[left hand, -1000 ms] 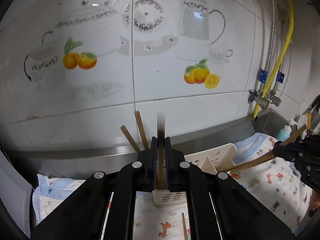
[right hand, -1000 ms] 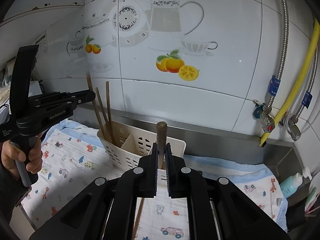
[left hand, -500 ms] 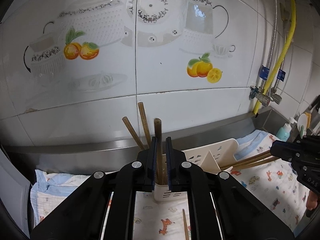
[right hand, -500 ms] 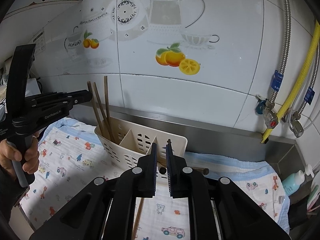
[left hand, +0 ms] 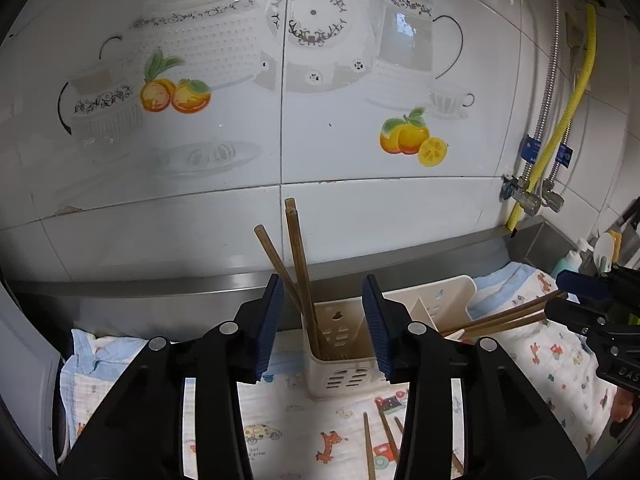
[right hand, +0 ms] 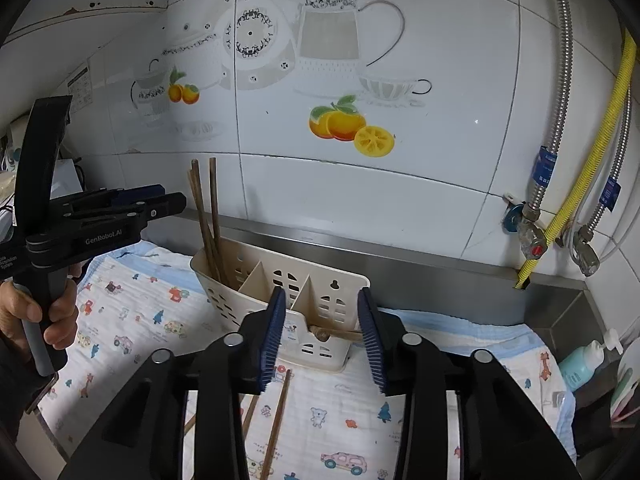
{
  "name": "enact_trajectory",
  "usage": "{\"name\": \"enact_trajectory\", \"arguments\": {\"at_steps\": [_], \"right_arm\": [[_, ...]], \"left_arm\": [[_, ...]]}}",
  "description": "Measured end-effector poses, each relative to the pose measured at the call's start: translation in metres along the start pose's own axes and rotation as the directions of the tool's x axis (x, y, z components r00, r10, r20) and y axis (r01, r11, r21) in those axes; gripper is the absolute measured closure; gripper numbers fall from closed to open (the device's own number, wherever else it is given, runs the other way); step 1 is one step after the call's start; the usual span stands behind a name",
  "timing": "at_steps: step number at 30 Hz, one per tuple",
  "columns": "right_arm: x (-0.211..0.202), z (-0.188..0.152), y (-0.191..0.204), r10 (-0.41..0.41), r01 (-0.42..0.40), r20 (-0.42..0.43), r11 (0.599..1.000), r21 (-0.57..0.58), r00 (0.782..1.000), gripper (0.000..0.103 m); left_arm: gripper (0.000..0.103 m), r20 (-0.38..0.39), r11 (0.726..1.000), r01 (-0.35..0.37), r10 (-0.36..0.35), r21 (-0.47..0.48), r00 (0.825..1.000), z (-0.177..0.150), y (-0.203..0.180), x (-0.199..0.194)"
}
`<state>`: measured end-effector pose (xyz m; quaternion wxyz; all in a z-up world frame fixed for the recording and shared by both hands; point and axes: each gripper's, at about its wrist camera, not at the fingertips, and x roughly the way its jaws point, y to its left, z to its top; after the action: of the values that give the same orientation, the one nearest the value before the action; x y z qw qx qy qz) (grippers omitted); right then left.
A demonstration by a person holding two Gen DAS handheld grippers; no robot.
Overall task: Organize utensils
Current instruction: 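Open the left tool while the right tool opens, dropping chopsticks into the caddy, then withdraw both tools and lower them toward the remaining chopsticks on the cloth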
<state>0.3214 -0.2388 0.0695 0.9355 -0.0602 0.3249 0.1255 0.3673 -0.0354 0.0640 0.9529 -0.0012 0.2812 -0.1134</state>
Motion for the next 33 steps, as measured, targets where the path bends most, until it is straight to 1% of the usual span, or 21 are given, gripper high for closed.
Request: {"name": "enact_trajectory", "arguments": {"at_steps": [1,3,4,5,7,9,11,13,15,17,21,23,28,33], "right_arm": [[0.000,0.000,0.000,0.000,0.000,0.000,1.000,0.001,1.000,0.063],[-0.002,-0.001,0.001,0.000,0.000,0.002,1.000,0.001,1.000,0.059],[-0.003,-0.002,0.001,-0.002,0.002,0.004,1.000,0.000,1.000,0.055],[-0.003,-0.002,0.001,-0.002,0.002,0.005,1.000,-0.001,1.000,0.051],[-0.005,-0.003,0.002,-0.001,0.001,0.007,1.000,0.003,1.000,0.050],[-0.007,-0.004,0.002,-0.002,0.002,0.010,1.000,0.004,1.000,0.045],[-0.009,-0.006,0.003,-0.004,0.004,0.014,1.000,0.004,1.000,0.041],[-0.010,-0.007,0.003,-0.006,0.006,0.017,1.000,0.008,1.000,0.037],[-0.011,-0.009,0.004,-0.007,0.007,0.017,1.000,0.008,1.000,0.035],[-0.013,-0.011,0.004,-0.011,0.011,0.020,1.000,0.010,1.000,0.028],[-0.017,-0.015,0.005,-0.012,0.012,0.021,1.000,0.018,1.000,0.027],[-0.020,-0.018,0.005,-0.015,0.014,0.024,1.000,0.020,1.000,0.024],[-0.028,-0.028,0.009,-0.015,0.014,0.027,1.000,0.028,1.000,0.020],[-0.035,-0.041,0.011,-0.014,0.013,0.025,0.999,0.036,1.000,0.017]], "left_arm": [[0.056,0.000,1.000,-0.003,0.003,-0.001,1.000,-0.001,0.000,-0.001],[0.055,0.000,1.000,-0.003,0.003,-0.001,1.000,-0.002,0.000,-0.003],[0.051,0.001,1.000,-0.005,0.005,-0.001,1.000,-0.002,0.000,-0.002],[0.045,0.002,1.000,-0.007,0.007,0.000,1.000,-0.003,0.000,-0.003],[0.039,0.008,1.000,-0.013,0.013,-0.001,1.000,-0.004,0.000,-0.006],[0.036,0.009,1.000,-0.012,0.012,0.002,1.000,-0.005,0.000,-0.009],[0.030,0.011,1.000,-0.016,0.016,0.004,1.000,-0.006,0.000,-0.012],[0.028,0.015,1.000,-0.019,0.019,0.010,1.000,-0.008,0.000,-0.014],[0.025,0.016,1.000,-0.024,0.024,0.016,1.000,-0.010,-0.001,-0.017],[0.021,0.017,0.999,-0.027,0.027,0.019,1.000,-0.012,-0.002,-0.019],[0.015,0.016,0.999,-0.040,0.040,0.021,0.999,-0.017,-0.002,-0.023],[0.011,0.016,0.999,-0.041,0.041,0.020,0.999,-0.019,-0.003,-0.026],[0.008,0.026,0.998,-0.053,0.052,0.028,0.998,-0.027,-0.004,-0.036],[0.007,0.028,0.997,-0.059,0.058,0.042,0.998,-0.037,-0.005,-0.046]]}}
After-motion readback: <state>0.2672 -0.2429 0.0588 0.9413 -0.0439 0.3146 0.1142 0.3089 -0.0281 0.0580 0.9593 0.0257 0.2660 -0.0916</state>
